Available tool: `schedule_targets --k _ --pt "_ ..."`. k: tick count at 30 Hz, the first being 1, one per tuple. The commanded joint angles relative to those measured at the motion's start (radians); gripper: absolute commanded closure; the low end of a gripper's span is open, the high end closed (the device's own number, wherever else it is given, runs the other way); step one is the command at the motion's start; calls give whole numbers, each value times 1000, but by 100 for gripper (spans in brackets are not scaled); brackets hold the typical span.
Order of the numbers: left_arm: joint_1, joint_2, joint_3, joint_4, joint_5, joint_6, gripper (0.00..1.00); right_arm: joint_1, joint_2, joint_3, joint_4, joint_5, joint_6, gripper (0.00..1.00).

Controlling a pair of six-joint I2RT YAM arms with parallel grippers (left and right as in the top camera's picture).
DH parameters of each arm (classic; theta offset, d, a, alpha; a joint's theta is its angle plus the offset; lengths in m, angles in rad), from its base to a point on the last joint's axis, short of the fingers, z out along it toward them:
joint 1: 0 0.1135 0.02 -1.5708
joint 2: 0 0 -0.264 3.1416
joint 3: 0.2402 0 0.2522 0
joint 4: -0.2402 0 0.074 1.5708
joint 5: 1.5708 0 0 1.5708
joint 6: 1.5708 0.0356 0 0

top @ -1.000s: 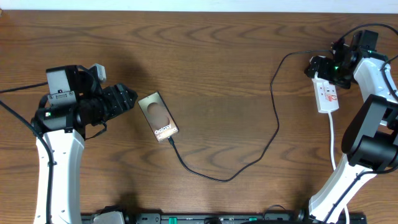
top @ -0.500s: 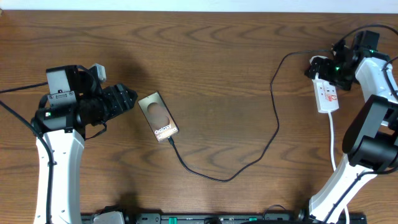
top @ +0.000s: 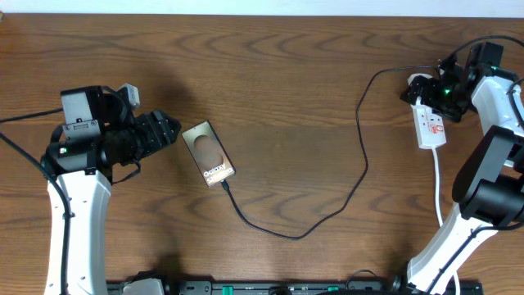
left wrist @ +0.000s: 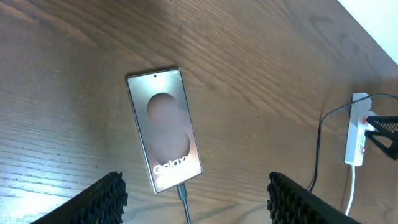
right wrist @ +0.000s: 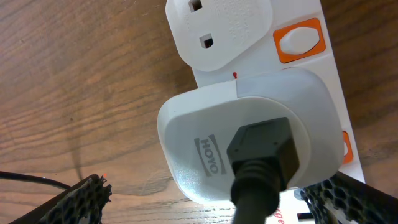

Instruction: Plug charger to phone and switch on socket

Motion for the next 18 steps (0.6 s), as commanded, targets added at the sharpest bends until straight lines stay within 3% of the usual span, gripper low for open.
schedule_targets --k 1,18 --pt "2 5 -4 -3 -13 3 28 2 43 -16 -10 -53 18 1" --pt "2 5 -4 -3 -13 3 28 -9 34 29 -21 115 21 1"
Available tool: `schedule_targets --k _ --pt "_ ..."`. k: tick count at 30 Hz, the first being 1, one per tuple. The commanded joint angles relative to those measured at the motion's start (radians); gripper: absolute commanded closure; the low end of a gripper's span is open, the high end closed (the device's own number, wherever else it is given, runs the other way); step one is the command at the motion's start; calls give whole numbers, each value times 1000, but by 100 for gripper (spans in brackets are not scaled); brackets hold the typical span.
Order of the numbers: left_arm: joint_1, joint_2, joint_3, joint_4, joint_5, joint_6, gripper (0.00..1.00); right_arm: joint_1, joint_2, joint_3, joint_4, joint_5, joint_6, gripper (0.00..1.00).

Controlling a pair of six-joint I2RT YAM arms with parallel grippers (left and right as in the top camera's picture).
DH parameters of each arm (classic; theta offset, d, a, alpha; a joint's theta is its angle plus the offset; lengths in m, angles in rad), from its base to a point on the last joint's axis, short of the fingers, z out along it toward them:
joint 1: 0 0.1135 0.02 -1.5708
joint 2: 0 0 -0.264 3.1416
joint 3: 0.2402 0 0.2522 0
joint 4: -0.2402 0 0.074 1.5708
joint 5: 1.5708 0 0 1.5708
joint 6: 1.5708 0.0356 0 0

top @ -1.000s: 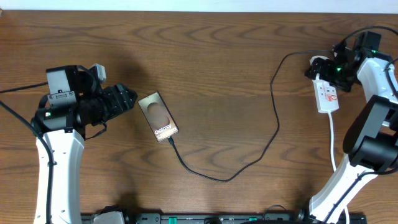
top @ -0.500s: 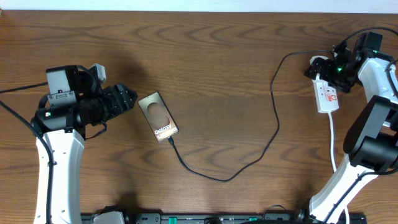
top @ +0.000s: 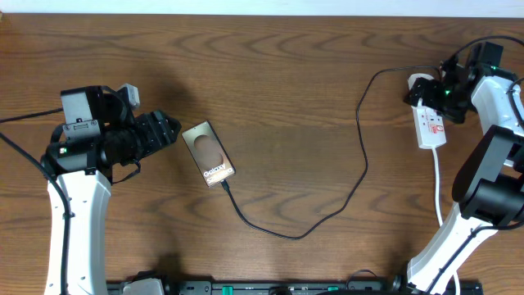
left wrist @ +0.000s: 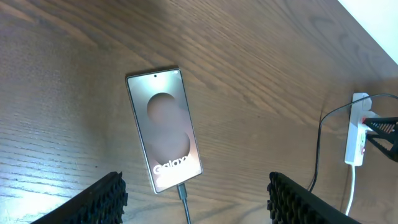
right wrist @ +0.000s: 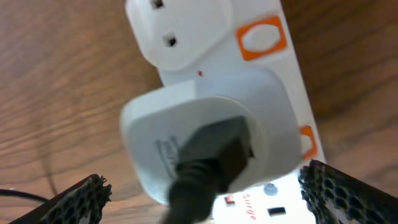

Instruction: Plug charger to phone and switch on socket

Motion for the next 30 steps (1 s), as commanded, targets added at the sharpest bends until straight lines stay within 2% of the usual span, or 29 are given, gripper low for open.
schedule_targets --k 1,13,30 --pt "2 5 -4 -3 -13 3 28 -10 32 26 -9 19 19 1" --pt "2 5 -4 -3 -13 3 28 -11 32 30 32 -131 18 1" --pt "2 5 -4 -3 -14 3 28 -11 32 29 34 -132 53 1"
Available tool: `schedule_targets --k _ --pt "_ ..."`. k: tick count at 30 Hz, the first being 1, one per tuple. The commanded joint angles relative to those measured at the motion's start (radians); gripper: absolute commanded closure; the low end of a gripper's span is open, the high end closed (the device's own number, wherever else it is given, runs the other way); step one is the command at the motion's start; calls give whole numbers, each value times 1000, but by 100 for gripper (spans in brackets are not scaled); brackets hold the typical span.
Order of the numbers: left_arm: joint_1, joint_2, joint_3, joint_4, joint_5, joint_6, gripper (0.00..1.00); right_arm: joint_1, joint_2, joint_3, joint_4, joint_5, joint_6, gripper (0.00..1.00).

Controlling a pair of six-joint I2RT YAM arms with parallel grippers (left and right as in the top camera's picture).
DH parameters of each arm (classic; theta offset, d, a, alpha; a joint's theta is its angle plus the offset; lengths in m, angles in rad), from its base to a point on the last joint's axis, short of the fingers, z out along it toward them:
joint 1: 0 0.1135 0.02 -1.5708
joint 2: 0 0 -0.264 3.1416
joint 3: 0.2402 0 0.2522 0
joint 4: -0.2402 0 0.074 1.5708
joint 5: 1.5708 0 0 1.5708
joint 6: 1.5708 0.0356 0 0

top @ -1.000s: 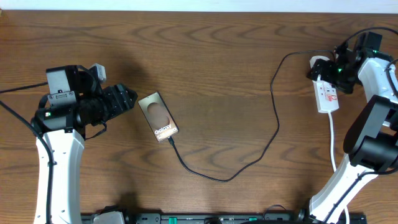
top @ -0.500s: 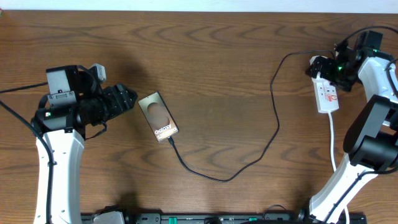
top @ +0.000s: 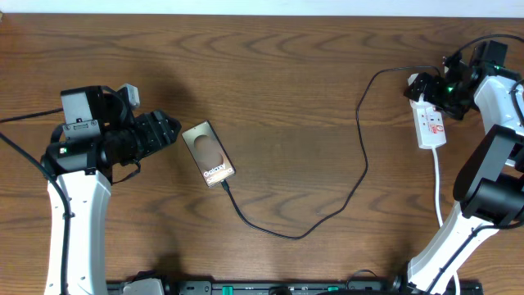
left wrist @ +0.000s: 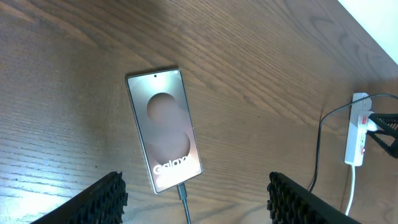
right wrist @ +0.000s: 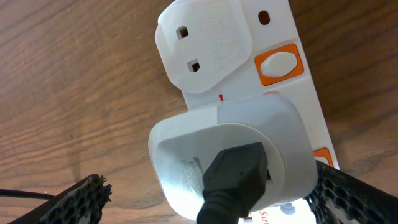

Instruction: Plug charger to phone and switch on socket

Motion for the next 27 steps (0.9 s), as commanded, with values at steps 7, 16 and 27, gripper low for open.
schedule_targets --k 7,16,27 --pt "2 5 -4 -3 -14 3 28 8 25 16 -1 -61 49 1" --pt "2 5 -4 -3 -14 3 28 16 38 15 0 -71 62 1" --pt "2 5 -4 -11 -14 3 28 16 39 0 3 -84 62 1"
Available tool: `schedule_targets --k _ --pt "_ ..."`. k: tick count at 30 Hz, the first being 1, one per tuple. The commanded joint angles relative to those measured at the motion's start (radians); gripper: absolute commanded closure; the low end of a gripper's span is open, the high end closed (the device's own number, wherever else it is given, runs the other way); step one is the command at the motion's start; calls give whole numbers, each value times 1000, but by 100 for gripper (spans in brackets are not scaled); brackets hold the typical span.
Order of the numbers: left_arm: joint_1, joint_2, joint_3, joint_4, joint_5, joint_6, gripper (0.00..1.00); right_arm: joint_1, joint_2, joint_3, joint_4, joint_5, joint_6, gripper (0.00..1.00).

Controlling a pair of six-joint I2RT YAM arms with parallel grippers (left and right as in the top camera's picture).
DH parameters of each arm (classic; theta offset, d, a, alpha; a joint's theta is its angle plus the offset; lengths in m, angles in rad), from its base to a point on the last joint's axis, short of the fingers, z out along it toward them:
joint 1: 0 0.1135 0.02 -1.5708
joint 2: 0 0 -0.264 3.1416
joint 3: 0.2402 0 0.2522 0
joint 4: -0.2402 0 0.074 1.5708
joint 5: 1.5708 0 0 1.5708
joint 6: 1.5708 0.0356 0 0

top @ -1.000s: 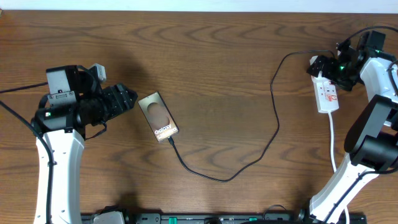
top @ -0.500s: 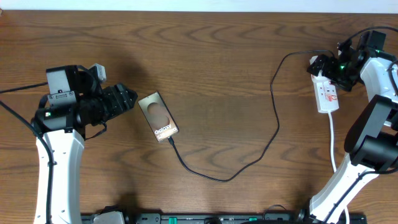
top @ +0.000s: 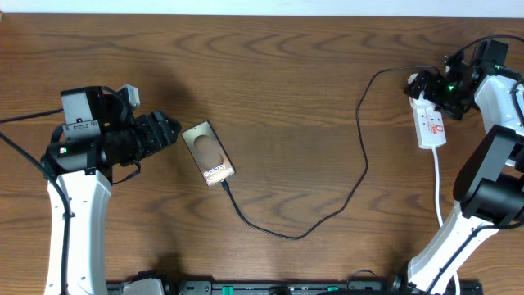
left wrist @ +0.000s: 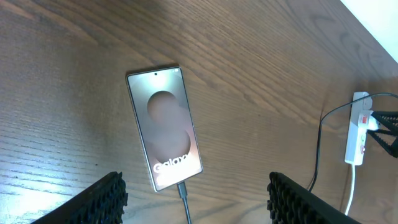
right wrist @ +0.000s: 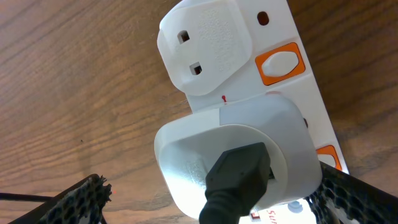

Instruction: Plug charger to phone and switch on socket

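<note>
The phone (top: pixel 208 153) lies face up on the wooden table, its screen lit with "Galaxy" on it. The black charger cable (top: pixel 360 176) is plugged into the phone's lower end (left wrist: pixel 181 190) and loops right to the white adapter (right wrist: pixel 236 155), which sits in the white power strip (top: pixel 431 124). Orange switches (right wrist: pixel 278 63) line the strip's right side. My right gripper (top: pixel 446 85) hovers open over the adapter, a finger (right wrist: pixel 78 200) out to each side and neither touching it. My left gripper (top: pixel 166 131) is open just left of the phone (left wrist: pixel 165 137).
The strip's own white lead (top: pixel 438 184) runs down toward the right arm's base. A free socket (right wrist: pixel 202 46) sits beyond the adapter. The table's far edge meets a white wall (left wrist: pixel 379 25). A black rail (top: pixel 286 287) lines the near edge.
My right gripper has shifted very slightly over the strip, so the adapter sits a little further right in the wrist view. The phone, the cable and the left arm have not moved.
At first my right gripper was open close above the adapter. Then its view was blurred and the strip stood shifted in it. After that it was a little further back, with more of the strip showing, as now. The phone stayed plugged and lit throughout.
</note>
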Motion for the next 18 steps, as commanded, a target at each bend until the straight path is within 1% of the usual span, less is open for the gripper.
schedule_targets --k 1,8,18 --pt "2 5 -4 -4 -14 3 28 16 37 -8 5 -67 11 1" --pt "2 5 -4 -5 -14 3 28 23 37 -42 32 -86 21 1" --pt "2 5 -4 -12 -14 3 28 40 37 -43 35 -93 30 1"
